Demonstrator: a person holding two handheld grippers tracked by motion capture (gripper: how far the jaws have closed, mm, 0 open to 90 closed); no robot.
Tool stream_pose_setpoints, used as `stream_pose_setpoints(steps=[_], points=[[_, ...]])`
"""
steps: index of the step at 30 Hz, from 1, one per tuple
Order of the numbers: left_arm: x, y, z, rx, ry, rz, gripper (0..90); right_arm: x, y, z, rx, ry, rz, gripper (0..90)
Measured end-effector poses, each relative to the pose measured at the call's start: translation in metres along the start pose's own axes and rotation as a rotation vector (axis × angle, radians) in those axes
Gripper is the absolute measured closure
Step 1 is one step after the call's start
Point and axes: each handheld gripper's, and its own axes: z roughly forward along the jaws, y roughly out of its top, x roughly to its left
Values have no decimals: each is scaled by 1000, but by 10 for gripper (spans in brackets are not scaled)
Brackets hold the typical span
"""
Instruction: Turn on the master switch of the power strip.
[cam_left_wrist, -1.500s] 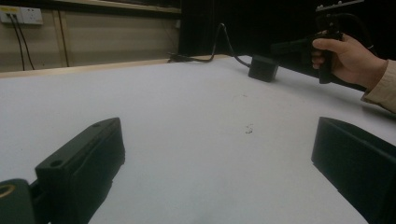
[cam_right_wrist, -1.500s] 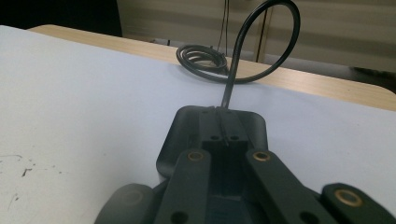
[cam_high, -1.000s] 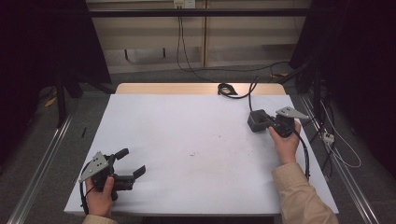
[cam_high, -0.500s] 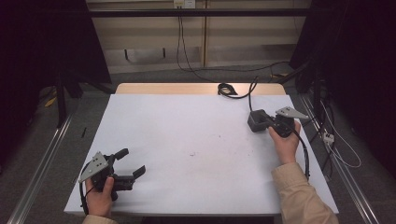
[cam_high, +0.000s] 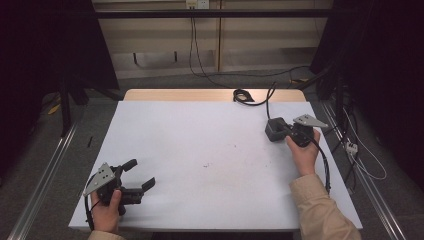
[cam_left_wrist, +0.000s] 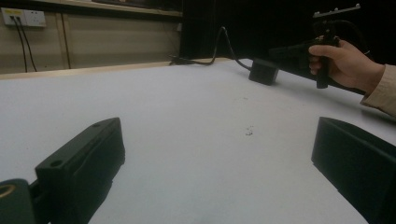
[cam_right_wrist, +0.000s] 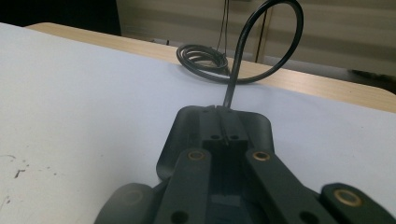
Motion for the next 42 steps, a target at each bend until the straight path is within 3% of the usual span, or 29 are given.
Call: stream_pose_setpoints(steps=[21,34,40,42], points=[[-1,0,-2,-5,3,0,22,3,-1,-1,-2,-15,-23,900],[-1,0,-3,-6,10,2,22,3,-6,-2,-40,-14,13,900],[-1,0,-3,-5,10,-1,22,3,-6,-3,-29,-20,-12,900],[-1,0,-2,-4,8,2,22,3,-7,-3,-37,-18,1,900]])
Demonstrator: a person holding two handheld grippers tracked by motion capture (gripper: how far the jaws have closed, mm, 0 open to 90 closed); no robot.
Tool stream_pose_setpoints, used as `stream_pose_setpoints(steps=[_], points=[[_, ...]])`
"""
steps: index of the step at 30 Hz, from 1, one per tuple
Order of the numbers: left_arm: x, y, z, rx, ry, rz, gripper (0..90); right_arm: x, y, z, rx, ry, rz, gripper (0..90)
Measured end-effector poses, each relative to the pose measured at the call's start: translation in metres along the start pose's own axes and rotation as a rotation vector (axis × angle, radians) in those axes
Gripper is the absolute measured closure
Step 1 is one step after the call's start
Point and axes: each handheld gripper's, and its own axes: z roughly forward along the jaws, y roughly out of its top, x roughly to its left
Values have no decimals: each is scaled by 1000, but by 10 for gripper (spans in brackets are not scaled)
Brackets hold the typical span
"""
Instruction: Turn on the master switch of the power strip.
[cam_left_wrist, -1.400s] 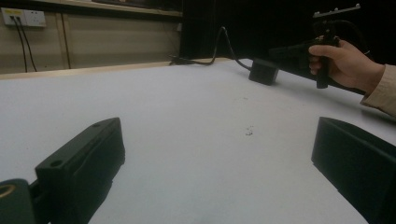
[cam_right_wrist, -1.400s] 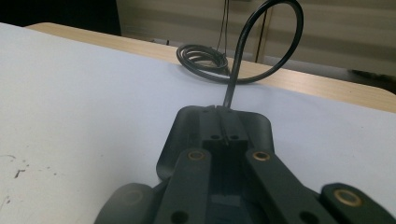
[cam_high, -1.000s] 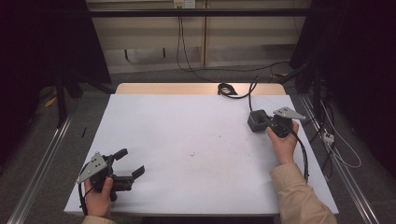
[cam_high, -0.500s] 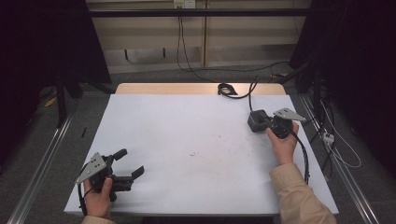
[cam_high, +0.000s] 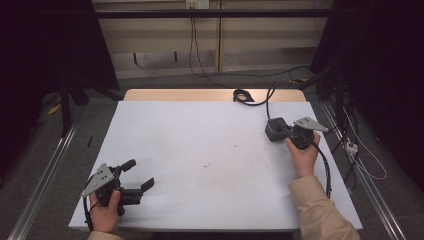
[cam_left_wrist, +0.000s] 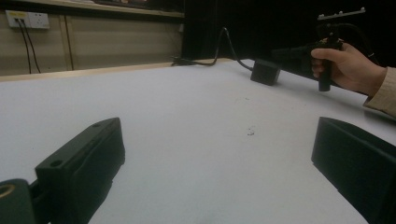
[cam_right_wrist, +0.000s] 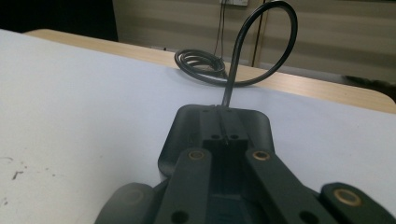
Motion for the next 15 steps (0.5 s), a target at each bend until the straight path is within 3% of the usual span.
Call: stream_pose_setpoints(steps=[15], points=[[0,0,1,2,0,2,22,1,1,0,6,-3,-16,900]])
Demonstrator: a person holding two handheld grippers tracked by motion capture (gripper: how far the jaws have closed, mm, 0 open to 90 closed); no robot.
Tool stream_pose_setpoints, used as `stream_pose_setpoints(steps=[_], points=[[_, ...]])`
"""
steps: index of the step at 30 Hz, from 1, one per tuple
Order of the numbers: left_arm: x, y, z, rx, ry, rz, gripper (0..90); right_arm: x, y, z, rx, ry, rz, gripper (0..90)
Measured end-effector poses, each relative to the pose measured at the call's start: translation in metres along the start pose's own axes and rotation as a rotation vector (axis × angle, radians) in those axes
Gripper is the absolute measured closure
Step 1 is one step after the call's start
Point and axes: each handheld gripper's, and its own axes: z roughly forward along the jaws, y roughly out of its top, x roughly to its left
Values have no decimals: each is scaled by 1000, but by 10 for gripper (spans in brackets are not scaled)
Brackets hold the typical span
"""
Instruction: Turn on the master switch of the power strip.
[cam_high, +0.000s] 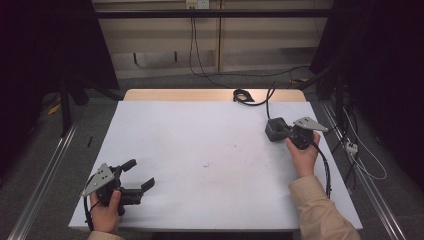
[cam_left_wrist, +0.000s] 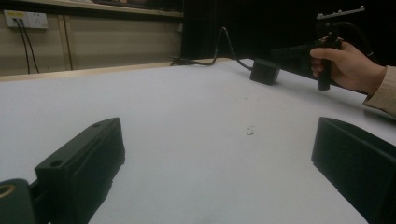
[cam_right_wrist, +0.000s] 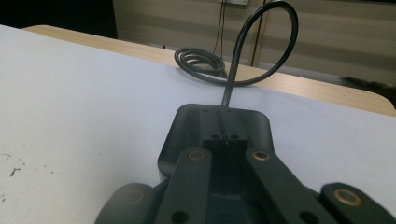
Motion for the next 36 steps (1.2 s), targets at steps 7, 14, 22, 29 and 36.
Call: stream_pose_setpoints(steps=[7,14,22,29,36], points=[[0,0,-1,-2,2,0,22,2,1,0,7,-12,10,900],[0,0,-2,-1,5,1,22,2,0,-1,6,-16,14,900],[0,0,-2,1,8,0,22,0,-1,-2,10,-12,15,900],[0,0,-1,2,6,1,22,3,2,-2,21,-23,-2,900],[0,1,4,-1,-4,0,22,3,5,-5,40,-15,35,900]])
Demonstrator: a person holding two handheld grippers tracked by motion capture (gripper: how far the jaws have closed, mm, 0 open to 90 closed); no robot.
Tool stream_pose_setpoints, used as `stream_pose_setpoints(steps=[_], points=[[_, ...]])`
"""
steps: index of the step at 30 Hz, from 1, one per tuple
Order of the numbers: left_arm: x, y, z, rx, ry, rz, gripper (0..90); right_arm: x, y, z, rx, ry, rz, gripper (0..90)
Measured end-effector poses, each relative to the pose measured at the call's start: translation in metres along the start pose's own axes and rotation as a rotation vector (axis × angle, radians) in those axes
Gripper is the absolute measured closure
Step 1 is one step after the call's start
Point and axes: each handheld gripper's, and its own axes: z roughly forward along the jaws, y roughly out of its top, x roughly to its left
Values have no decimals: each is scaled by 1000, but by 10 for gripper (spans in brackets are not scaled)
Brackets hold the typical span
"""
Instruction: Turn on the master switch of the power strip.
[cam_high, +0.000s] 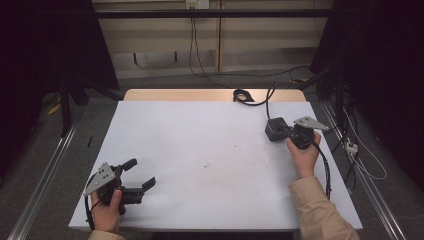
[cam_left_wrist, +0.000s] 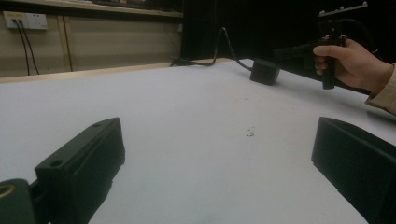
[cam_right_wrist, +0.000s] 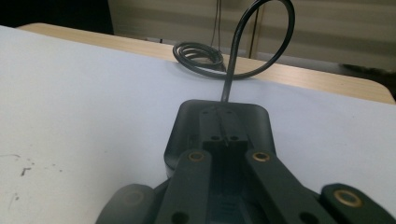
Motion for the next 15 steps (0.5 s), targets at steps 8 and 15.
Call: stream_pose_setpoints(steps=[8,15], points=[[1,0,2,-2,-9,3,22,-1,0,-3,7,25,-2,829],[0,1,2,-2,-11,2,22,5,1,-4,19,57,18,744]])
